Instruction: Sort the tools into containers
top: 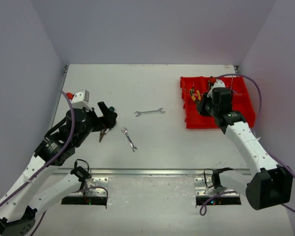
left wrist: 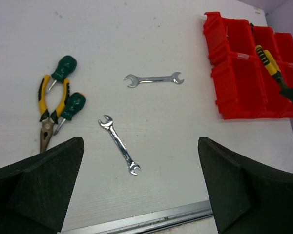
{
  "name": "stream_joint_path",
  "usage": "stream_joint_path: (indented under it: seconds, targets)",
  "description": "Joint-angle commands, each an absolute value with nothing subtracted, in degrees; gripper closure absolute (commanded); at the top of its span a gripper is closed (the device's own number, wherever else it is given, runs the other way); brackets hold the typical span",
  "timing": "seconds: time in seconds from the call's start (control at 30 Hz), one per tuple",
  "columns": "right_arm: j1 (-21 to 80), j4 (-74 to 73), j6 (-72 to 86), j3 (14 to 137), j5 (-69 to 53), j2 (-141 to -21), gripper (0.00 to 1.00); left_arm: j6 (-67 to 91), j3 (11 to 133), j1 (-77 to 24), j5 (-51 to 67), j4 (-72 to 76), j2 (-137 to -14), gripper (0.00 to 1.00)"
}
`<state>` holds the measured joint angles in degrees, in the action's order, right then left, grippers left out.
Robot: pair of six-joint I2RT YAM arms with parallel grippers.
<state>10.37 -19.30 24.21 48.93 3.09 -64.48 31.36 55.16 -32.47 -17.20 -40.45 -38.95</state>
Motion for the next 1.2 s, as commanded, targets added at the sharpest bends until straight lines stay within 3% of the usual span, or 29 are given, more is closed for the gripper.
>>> stream_joint_path:
  seconds: [0.0, 0.67, 1.1, 1.13, 1.17]
  targets:
    - [10.22, -8.49, 19.03, 46.9, 5.01, -65.91, 1.0, 25.92, 54.41, -31.96, -23.55, -42.68, -37.13, 0.0]
    - [8.09, -0.41, 20.01, 40.45, 2.12, -79.47, 1.0, 25.43, 48.34, -31.99, -23.05, -36.79, -35.93, 0.0]
    - [8.09, -3.0, 20.13, 45.62, 3.89, -87.49, 0.99, 25.4, 47.99, -31.99, -22.94, -36.57, -34.47, 0.0]
    - [8.09, -3.89, 20.27, 46.28, 3.94, -87.92, 0.98, 25.4, 47.99, -31.99, -22.87, -36.56, -34.45, 0.0]
    - [8.09, -4.47, 20.44, 46.64, 3.95, -88.17, 0.89, 25.4, 47.99, -31.99, -22.95, -36.56, -34.31, 0.0]
